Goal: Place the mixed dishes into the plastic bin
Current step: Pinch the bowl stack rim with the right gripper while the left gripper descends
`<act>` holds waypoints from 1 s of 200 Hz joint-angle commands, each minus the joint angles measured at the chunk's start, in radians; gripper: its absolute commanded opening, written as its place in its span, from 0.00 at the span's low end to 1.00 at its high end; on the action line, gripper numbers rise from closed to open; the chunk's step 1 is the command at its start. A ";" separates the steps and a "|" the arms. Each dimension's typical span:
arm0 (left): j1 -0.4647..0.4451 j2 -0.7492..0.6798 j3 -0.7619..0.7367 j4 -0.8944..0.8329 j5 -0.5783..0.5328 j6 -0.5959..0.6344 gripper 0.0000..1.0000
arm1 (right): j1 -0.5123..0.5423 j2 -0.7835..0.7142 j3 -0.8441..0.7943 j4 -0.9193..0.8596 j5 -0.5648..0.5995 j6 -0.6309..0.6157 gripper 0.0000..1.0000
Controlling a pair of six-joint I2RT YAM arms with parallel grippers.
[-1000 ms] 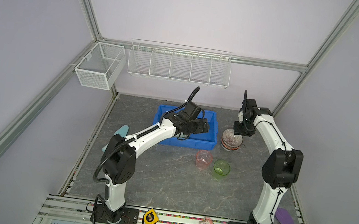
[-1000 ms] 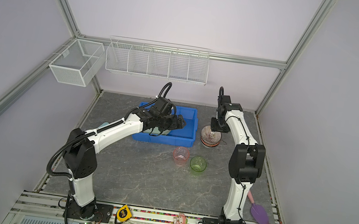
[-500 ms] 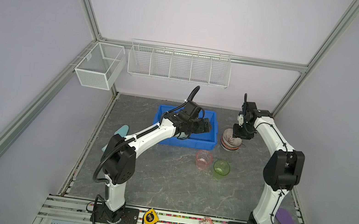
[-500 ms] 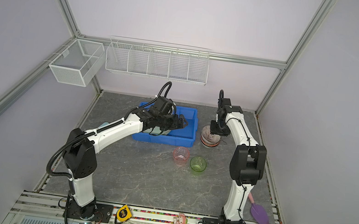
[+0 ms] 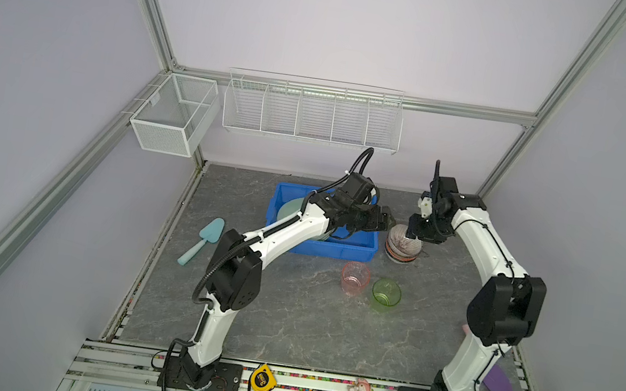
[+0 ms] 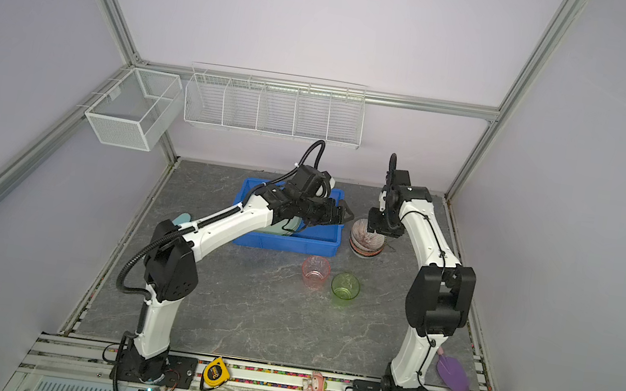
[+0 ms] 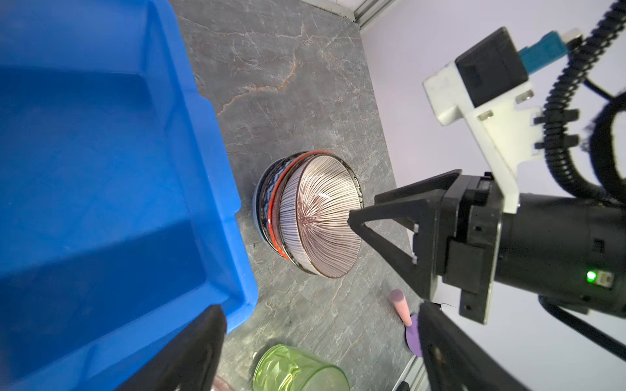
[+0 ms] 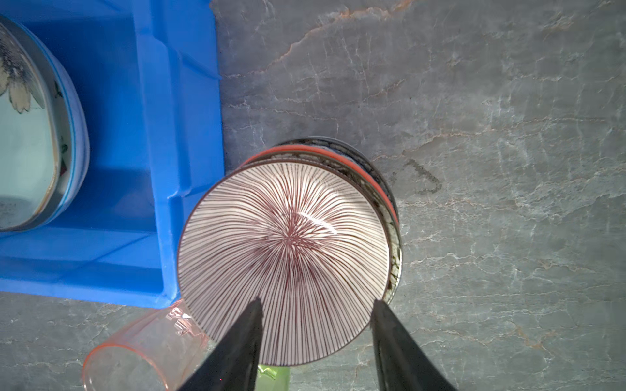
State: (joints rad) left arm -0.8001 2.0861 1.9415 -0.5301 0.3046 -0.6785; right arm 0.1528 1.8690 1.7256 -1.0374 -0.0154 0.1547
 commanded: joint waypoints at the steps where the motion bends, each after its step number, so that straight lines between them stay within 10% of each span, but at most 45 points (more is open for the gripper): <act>1: -0.015 0.042 0.056 -0.053 -0.009 -0.002 0.88 | -0.015 -0.008 -0.026 0.016 -0.028 0.014 0.55; 200: -0.085 0.337 0.527 -0.386 -0.208 -0.010 0.57 | -0.152 -0.126 -0.184 0.120 -0.126 0.066 0.58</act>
State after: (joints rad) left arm -0.8734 2.3951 2.4294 -0.8951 0.0978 -0.6800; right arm 0.0063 1.7744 1.5612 -0.9295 -0.1139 0.2108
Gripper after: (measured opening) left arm 0.586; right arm 0.578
